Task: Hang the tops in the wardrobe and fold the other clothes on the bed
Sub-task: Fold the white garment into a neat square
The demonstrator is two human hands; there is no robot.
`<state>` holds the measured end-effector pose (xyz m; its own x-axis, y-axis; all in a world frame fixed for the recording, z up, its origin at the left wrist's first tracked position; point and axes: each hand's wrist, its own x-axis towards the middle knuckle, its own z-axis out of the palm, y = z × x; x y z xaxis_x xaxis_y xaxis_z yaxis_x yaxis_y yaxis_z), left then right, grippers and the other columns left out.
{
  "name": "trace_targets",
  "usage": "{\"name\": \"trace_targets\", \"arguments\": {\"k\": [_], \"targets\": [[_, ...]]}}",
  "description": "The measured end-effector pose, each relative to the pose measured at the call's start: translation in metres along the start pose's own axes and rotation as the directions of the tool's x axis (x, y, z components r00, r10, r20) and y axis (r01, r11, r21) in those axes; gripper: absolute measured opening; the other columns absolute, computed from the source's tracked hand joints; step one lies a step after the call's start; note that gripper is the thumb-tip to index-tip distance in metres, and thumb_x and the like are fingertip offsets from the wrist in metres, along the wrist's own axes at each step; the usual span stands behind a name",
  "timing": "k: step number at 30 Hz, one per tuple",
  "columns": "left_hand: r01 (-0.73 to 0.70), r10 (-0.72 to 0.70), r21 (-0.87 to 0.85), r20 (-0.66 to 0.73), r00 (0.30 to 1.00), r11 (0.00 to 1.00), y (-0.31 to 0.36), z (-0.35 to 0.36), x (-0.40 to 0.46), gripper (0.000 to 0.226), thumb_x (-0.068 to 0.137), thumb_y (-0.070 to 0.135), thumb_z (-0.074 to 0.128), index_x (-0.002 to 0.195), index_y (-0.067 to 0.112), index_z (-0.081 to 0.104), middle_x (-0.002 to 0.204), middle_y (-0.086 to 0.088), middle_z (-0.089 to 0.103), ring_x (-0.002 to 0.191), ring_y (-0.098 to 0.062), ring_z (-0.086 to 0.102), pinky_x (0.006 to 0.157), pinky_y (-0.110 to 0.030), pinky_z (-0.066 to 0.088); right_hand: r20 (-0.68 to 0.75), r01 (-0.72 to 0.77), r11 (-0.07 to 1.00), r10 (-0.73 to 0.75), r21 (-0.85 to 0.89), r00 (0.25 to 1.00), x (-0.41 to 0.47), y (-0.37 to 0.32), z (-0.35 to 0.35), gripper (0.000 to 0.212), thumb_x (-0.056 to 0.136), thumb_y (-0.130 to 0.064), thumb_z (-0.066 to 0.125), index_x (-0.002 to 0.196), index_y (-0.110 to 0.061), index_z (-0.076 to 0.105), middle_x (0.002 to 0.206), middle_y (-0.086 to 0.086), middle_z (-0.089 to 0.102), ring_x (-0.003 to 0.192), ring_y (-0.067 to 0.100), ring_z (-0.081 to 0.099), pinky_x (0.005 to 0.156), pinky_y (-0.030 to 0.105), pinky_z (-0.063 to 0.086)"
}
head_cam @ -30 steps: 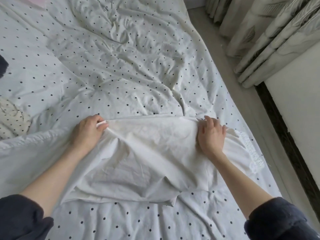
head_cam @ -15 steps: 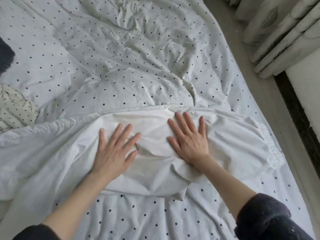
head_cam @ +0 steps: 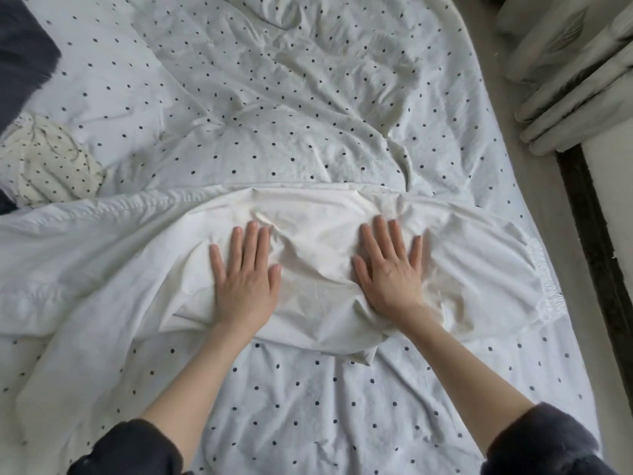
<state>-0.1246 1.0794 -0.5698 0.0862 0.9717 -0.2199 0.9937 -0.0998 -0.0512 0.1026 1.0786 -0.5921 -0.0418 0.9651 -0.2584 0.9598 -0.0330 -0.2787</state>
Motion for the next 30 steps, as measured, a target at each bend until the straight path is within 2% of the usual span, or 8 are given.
{"name": "trace_targets", "arguments": {"k": [6, 10, 14, 16, 19, 23, 26, 30], "targets": [[-0.017, 0.024, -0.143, 0.051, 0.998, 0.990, 0.029, -0.009, -0.034, 0.059, 0.091, 0.038, 0.027, 0.146, 0.018, 0.030, 0.155, -0.007, 0.022, 0.143, -0.031, 0.019, 0.110, -0.062, 0.009, -0.026, -0.108, 0.993, 0.107, -0.049, 0.994, -0.058, 0.053, -0.023, 0.048, 0.099, -0.034, 0.037, 0.146, -0.022, 0.033, 0.157, 0.003, 0.020, 0.146, 0.022, 0.011, 0.114, 0.053, -0.004], [-0.244, 0.255, -0.186, 0.038, 0.966, 0.952, 0.078, -0.021, -0.047, 0.058, 0.090, 0.039, 0.029, 0.143, 0.018, 0.038, 0.151, -0.013, 0.029, 0.140, -0.034, 0.024, 0.105, -0.066, 0.015, 0.025, -0.216, 0.967, 0.221, -0.137, 0.975, -0.071, 0.105, -0.042, 0.048, 0.101, -0.035, 0.025, 0.148, -0.026, 0.021, 0.157, 0.003, 0.010, 0.145, 0.021, 0.004, 0.115, 0.052, 0.001], [-0.477, 0.485, -0.120, 0.050, 0.873, 0.871, 0.132, -0.026, -0.046, 0.057, 0.087, 0.044, 0.036, 0.139, 0.020, 0.045, 0.147, -0.013, 0.038, 0.135, -0.036, 0.034, 0.100, -0.068, 0.021, -0.044, -0.406, 0.912, 0.409, 0.064, 0.911, -0.081, 0.143, -0.055, 0.043, 0.101, -0.031, 0.021, 0.143, -0.026, 0.021, 0.155, 0.001, 0.014, 0.143, 0.021, 0.010, 0.115, 0.051, 0.010], [-0.562, 0.572, -0.111, 0.106, 0.814, 0.820, 0.161, -0.021, -0.045, 0.063, 0.088, 0.052, 0.043, 0.144, 0.026, 0.033, 0.153, -0.009, 0.025, 0.141, -0.033, 0.022, 0.106, -0.065, 0.009, 0.021, -0.524, 0.767, 0.557, 0.371, 0.830, -0.090, 0.165, -0.061, 0.045, 0.100, -0.029, 0.030, 0.144, -0.023, 0.027, 0.149, 0.000, 0.031, 0.138, 0.020, 0.027, 0.109, 0.040, 0.026], [-0.560, 0.561, -0.068, 0.212, 0.800, 0.826, 0.180, -0.004, -0.040, 0.082, 0.086, 0.066, 0.038, 0.144, 0.038, -0.012, 0.153, -0.001, -0.021, 0.141, -0.027, -0.020, 0.108, -0.058, -0.014, 0.287, -0.606, 0.330, 0.654, 0.723, 0.699, -0.090, 0.189, -0.065, 0.029, 0.090, -0.026, 0.052, 0.110, -0.009, 0.062, 0.092, 0.005, 0.063, 0.089, 0.019, 0.050, 0.083, 0.030, 0.045], [-0.502, 0.483, 0.009, 0.254, 0.838, 0.865, 0.198, 0.000, -0.035, 0.092, 0.079, 0.066, 0.053, 0.148, 0.034, 0.000, 0.155, -0.005, -0.013, 0.144, -0.031, -0.009, 0.110, -0.063, 0.001, 0.608, -0.684, -0.019, 0.477, 0.729, 0.635, -0.074, 0.233, -0.069, 0.037, 0.082, -0.026, 0.072, 0.109, -0.001, 0.066, 0.089, 0.007, 0.062, 0.083, 0.022, 0.061, 0.089, 0.035, 0.051], [-0.506, 0.485, 0.018, 0.253, 0.837, 0.863, 0.213, -0.008, -0.038, 0.101, 0.061, 0.047, 0.081, 0.145, 0.026, 0.028, 0.151, -0.017, 0.028, 0.138, -0.039, 0.028, 0.102, -0.069, 0.024, 0.725, -0.762, -0.046, 0.349, 0.646, 0.594, -0.067, 0.259, -0.061, 0.039, 0.074, -0.028, 0.078, 0.103, -0.005, 0.066, 0.102, 0.003, 0.065, 0.093, 0.020, 0.063, 0.085, 0.032, 0.053], [-0.573, 0.550, 0.011, 0.261, 0.793, 0.820, 0.232, -0.011, -0.039, 0.105, 0.066, 0.032, 0.078, 0.146, 0.032, 0.009, 0.157, -0.011, 0.011, 0.144, -0.034, 0.010, 0.104, -0.069, 0.015, 0.813, -0.834, 0.026, 0.205, 0.552, 0.544, -0.057, 0.275, -0.060, 0.046, 0.072, -0.031, 0.080, 0.111, -0.011, 0.065, 0.110, 0.000, 0.066, 0.097, 0.016, 0.062, 0.079, 0.027, 0.048]]}}
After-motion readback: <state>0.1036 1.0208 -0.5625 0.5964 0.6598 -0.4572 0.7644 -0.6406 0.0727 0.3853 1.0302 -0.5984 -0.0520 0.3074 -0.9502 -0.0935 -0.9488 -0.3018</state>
